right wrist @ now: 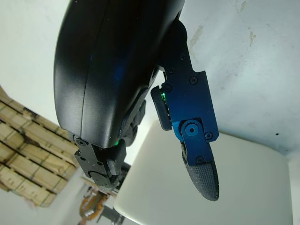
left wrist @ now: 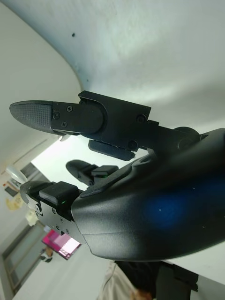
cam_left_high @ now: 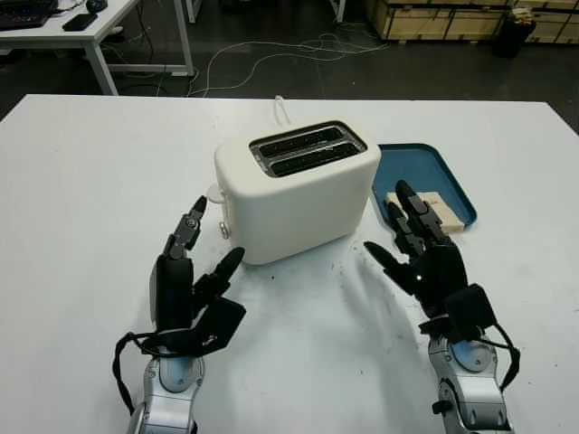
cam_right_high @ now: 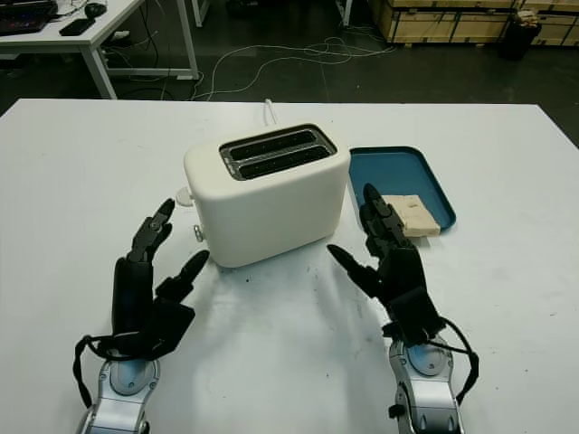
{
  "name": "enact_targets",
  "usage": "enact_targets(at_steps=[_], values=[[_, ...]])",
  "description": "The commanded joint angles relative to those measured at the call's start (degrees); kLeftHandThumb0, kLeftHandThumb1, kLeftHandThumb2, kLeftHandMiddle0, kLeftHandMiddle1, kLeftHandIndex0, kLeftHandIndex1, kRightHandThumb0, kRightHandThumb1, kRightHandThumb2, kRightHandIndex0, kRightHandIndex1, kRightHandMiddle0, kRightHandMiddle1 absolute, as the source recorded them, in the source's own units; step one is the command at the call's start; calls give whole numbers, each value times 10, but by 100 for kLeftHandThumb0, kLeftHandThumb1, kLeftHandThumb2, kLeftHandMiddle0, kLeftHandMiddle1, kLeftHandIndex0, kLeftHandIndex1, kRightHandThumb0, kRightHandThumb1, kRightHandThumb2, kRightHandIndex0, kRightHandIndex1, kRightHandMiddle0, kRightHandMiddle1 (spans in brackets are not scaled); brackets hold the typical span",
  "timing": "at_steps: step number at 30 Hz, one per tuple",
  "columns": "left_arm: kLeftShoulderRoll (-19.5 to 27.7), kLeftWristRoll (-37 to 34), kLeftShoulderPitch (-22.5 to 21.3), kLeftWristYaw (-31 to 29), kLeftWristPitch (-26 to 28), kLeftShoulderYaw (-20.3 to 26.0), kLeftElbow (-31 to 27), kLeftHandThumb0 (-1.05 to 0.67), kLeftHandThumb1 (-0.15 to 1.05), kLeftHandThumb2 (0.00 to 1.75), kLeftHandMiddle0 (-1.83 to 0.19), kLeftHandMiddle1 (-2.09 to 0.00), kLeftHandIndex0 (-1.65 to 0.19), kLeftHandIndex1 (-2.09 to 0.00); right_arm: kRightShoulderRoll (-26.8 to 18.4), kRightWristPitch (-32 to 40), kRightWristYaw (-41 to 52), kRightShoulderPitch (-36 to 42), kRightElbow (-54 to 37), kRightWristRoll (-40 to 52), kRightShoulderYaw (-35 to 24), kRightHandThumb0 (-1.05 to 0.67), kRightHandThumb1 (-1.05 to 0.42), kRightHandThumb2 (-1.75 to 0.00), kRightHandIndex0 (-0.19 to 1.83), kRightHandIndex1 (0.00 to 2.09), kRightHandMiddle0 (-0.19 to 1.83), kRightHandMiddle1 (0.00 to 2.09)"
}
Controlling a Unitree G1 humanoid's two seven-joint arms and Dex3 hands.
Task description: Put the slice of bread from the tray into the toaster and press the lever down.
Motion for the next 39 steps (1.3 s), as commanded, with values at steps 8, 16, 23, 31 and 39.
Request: enact_targets(at_steps=[8,16,23,31,39], values=[[-4,3,23,-10,11,-23,-15,-63,92,30,-24,-44,-32,-2,-9,15,10,34,-31,0,0,-60,-90,0,11,1,13,1],[-5,-6,13,-6,12,-17,-3,-64,92,30,-25,-43,-32,-2,-20,7,22,23,-26,1,-1,-56,-89,0,14,2,16,1],[-2,-1,7,3,7,-3,-10,-64,92,30,-26,-41,-34,-2,-61,-118,-50,22,-50,-116,-42,-50,-82,0,37,6,36,5],[7,-19,4,0,-22,12,-10,-63,92,30,-26,-40,-33,-1,-188,-217,-255,-53,83,-373,-110,-34,-74,-1,69,6,64,5],[7,-12,4,0,-18,13,-15,-64,92,30,-27,-38,-34,-1,-308,-177,-334,-118,222,-498,-64,-43,-75,-1,63,0,58,0]])
